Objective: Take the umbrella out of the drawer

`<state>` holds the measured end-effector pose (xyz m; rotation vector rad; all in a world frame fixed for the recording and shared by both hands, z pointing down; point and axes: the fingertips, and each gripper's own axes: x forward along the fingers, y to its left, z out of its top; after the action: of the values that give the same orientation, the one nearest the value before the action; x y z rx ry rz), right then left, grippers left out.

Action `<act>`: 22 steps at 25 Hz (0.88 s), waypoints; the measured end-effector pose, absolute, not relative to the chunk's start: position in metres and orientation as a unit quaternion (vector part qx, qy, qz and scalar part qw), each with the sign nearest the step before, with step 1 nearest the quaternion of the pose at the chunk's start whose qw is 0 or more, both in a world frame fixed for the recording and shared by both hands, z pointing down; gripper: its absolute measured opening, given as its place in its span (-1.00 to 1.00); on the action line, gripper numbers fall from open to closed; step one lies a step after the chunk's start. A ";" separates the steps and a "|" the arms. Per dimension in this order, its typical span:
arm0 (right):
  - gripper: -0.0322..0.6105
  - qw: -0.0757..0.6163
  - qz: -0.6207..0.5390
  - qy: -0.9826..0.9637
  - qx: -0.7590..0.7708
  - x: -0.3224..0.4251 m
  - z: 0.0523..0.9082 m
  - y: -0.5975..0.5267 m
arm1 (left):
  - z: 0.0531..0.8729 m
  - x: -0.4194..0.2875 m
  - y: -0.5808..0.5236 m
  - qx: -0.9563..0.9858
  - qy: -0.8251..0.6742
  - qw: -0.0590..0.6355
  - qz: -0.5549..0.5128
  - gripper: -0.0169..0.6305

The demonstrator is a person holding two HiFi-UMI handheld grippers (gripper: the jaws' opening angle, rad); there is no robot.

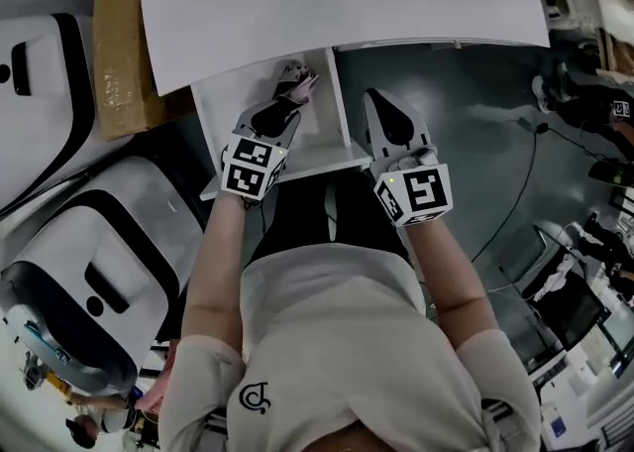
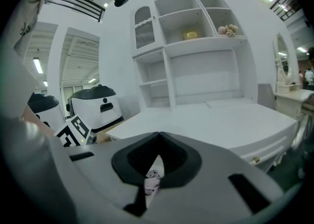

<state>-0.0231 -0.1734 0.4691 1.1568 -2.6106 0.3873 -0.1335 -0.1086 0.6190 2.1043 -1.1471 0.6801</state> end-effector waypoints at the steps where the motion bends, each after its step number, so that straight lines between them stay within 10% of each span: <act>1: -0.88 0.132 0.136 -0.896 0.400 -0.023 0.474 -0.174 | 0.629 -0.134 -0.110 0.798 -0.431 0.327 0.263 -0.40; 9: -0.88 0.150 0.165 -0.878 0.423 -0.011 0.511 -0.182 | 0.704 -0.135 -0.129 0.766 -0.410 0.382 0.314 0.11; 22: -0.88 0.171 0.197 -0.860 0.439 -0.006 0.548 -0.192 | 0.789 -0.128 -0.135 0.728 -0.383 0.394 0.411 0.28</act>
<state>-0.0061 -0.1920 0.5484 1.2451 -2.4414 0.5593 -0.1283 -0.1347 0.7889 1.8466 -0.9720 1.0424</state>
